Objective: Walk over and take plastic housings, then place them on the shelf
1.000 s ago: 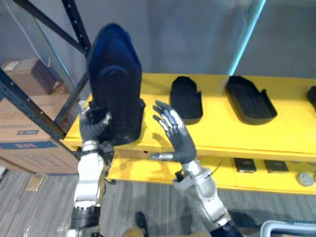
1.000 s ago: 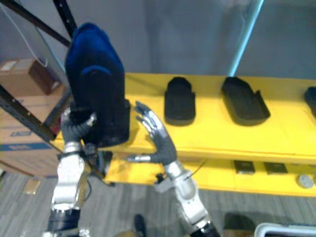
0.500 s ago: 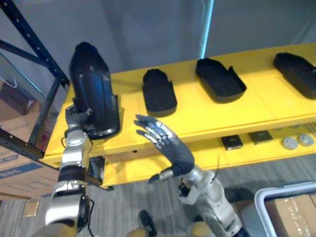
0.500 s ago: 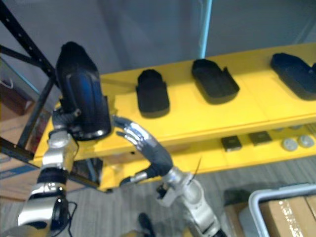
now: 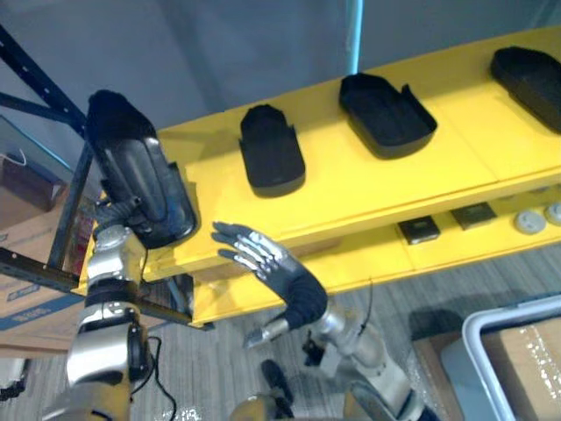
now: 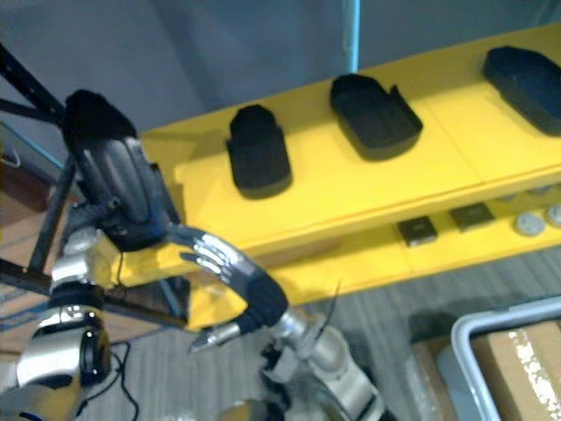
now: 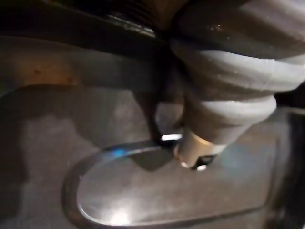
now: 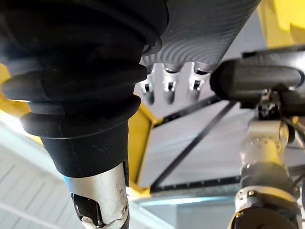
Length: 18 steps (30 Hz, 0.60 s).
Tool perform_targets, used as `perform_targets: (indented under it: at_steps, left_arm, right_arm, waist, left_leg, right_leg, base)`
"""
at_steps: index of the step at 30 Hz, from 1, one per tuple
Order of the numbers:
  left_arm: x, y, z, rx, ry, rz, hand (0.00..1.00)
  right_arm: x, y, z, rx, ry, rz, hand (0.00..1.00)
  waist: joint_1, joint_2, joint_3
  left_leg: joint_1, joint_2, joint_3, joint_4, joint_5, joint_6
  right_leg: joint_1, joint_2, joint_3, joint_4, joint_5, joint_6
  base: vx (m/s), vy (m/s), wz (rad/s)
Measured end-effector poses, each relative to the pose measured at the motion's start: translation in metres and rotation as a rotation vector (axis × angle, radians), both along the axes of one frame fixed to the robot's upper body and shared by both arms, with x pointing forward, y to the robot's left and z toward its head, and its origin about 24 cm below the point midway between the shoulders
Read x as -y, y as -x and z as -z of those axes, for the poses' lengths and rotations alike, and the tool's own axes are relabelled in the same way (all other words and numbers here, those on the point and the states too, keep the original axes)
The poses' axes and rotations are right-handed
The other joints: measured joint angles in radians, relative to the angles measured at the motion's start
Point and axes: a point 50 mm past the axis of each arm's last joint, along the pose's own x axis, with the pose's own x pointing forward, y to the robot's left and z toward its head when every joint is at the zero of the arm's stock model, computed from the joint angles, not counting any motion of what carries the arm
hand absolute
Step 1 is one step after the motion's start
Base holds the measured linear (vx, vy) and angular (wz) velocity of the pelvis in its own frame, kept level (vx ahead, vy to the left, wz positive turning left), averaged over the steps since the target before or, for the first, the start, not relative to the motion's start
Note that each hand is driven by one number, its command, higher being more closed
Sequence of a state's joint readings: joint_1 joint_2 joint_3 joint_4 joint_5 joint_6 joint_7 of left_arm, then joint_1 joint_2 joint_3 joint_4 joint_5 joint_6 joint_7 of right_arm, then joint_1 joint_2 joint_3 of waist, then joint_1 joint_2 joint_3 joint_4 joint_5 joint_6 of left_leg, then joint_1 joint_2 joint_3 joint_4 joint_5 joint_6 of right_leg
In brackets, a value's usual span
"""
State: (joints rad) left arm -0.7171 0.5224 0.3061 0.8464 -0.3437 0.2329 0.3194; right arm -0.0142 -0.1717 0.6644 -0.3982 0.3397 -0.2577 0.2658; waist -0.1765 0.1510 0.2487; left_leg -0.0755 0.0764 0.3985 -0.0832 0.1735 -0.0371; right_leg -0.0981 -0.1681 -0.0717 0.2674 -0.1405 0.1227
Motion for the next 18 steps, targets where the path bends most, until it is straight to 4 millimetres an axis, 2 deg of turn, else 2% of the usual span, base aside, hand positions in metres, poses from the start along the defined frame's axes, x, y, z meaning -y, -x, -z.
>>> perform_targets:
  at_steps: [4, 9, 10, 18]
  left_arm:
    - [0.000, 0.000, 0.004, -0.030, 0.019, 0.021, 1.00]
    - [0.002, -0.002, 0.007, -0.019, 0.081, 0.044, 1.00]
    - [0.003, -0.002, 0.008, -0.020, 0.089, 0.046, 0.00]
    - [0.001, -0.001, 0.007, 0.031, 0.148, 0.030, 0.00]
  right_arm:
    - [0.000, 0.001, -0.003, 0.010, -0.008, -0.003, 0.00]
    - [-0.002, 0.003, -0.007, 0.025, -0.007, -0.011, 0.00]
    - [-0.002, 0.003, -0.007, 0.024, -0.008, -0.008, 0.00]
    - [0.001, 0.007, -0.020, 0.060, -0.053, -0.011, 0.00]
  waist:
    - [0.000, 0.002, 0.005]
    - [-0.004, 0.005, 0.044]
    - [-0.005, 0.004, 0.048]
    - [-0.010, 0.001, 0.066]
  left_leg:
    - [0.005, -0.009, 0.007, 0.000, 0.004, 0.006]
    - [0.003, -0.014, 0.024, 0.000, 0.004, 0.006]
    - [0.002, -0.015, 0.026, 0.000, 0.004, 0.006]
    - [-0.013, -0.022, 0.052, 0.000, 0.003, 0.007]
  right_leg:
    - [-0.013, -0.009, 0.016, 0.030, -0.012, 0.008]
    - [-0.039, -0.021, 0.029, 0.060, -0.023, 0.009]
    - [-0.043, -0.022, 0.032, 0.065, -0.025, 0.010]
    - [-0.089, -0.029, 0.061, 0.111, -0.037, 0.016]
  base:
    - [0.04, -0.009, -0.03]
    - [0.01, -0.009, -0.07]
    - [0.00, -0.015, -0.05]
    - [0.01, -0.019, -0.06]
